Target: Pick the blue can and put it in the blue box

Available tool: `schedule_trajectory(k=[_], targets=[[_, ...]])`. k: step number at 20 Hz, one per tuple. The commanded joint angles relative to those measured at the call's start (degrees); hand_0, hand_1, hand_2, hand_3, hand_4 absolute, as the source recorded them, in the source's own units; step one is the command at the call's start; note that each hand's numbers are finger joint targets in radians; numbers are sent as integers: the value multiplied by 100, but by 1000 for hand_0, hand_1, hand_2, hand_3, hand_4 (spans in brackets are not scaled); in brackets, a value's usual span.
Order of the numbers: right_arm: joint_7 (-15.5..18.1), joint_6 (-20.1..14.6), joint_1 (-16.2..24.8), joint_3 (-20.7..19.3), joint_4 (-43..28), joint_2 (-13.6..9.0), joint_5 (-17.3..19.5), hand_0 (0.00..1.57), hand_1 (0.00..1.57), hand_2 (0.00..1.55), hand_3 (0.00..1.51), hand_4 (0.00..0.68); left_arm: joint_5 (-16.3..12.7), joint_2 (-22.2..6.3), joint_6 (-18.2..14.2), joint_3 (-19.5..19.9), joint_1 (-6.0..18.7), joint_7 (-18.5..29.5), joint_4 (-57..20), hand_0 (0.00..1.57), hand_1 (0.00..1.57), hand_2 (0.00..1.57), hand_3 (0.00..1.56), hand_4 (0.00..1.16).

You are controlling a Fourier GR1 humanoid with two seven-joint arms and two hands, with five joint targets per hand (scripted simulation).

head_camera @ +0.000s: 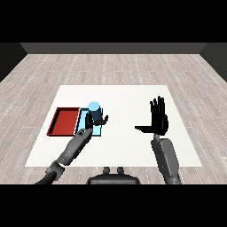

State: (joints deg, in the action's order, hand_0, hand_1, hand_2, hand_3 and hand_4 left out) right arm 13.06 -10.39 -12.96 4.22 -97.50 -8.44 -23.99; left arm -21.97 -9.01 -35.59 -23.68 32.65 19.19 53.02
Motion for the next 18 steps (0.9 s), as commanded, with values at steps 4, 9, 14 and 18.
schedule_trajectory(k=[4,9,14,18], targets=[[-2,80,-51,-394,292,-106,-55,0,0,0,0,0,54,-404,343,756,990,-585,-1253,1571,1571,1571,1488,1115],[188,214,-95,-608,651,-133,-129,0,0,0,0,0,215,-518,742,916,1281,-389,-2878,1571,1571,1571,1490,1104],[60,224,-175,-722,746,-131,-250,0,0,0,0,0,426,-264,451,879,1694,-1073,-3917,1571,1571,1543,1411,998],[251,340,-291,-776,1159,-161,-180,0,0,0,0,0,601,-33,189,829,1638,-1067,-4676,1510,1510,1396,1182,900]])
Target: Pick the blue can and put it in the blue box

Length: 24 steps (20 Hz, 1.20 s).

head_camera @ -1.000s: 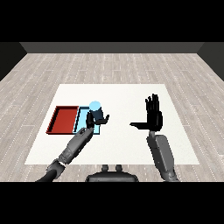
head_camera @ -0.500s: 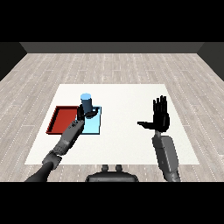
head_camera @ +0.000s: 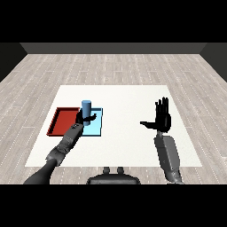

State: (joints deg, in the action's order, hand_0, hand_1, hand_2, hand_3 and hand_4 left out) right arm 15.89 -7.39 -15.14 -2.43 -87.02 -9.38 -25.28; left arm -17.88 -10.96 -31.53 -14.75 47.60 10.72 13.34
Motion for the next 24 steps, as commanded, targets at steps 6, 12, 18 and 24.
schedule_trajectory(k=[6,12,18,24], targets=[[192,-21,199,113,-37,159,158,0,0,0,0,0,264,74,458,-70,-188,-330,-1197,887,887,753,415,933],[238,335,136,-27,180,98,-69,0,0,0,0,0,327,-18,916,-33,-233,-258,-1272,0,0,241,280,670],[490,543,204,-71,188,171,-146,0,0,0,0,0,430,-40,-379,-38,-51,-69,-1111,0,0,0,0,0],[-12,235,-16,-54,-142,155,-161,0,0,0,0,0,121,236,-1111,406,78,695,-680,0,0,0,0,0]])
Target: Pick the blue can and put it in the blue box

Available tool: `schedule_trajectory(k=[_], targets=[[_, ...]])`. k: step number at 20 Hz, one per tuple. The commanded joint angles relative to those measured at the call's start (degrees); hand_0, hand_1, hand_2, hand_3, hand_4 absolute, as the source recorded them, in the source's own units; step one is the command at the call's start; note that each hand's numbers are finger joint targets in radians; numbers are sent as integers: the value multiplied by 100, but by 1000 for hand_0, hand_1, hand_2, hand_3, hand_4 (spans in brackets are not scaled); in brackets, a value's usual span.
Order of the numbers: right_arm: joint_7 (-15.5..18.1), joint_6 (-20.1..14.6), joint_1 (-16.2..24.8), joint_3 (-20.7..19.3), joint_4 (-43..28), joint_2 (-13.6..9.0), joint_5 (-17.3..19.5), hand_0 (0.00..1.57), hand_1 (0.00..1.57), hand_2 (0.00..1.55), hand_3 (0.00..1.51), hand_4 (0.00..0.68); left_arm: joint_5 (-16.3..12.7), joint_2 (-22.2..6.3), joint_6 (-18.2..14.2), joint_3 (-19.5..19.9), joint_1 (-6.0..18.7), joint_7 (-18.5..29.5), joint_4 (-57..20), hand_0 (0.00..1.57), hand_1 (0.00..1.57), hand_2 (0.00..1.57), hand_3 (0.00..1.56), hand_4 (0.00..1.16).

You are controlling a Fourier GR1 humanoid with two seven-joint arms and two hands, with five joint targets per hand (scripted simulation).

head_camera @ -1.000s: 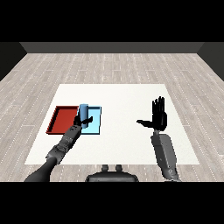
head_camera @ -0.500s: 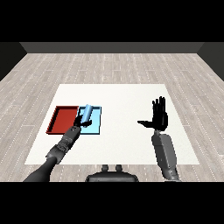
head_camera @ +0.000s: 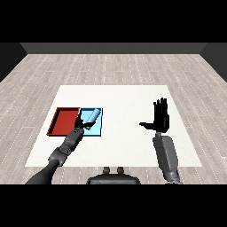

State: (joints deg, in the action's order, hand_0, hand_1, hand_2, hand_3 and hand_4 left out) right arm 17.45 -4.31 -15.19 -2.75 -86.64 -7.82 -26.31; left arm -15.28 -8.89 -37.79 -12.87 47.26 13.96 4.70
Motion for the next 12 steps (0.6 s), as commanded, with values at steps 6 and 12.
schedule_trajectory(k=[6,12], targets=[[79,20,79,222,-140,102,181,0,0,0,0,0,-551,55,691,637,-132,2106,1621,0,0,0,0,0],[-80,324,364,253,-97,-126,141,0,0,0,0,0,-671,145,1943,445,-901,3051,3098,0,0,0,0,0]])
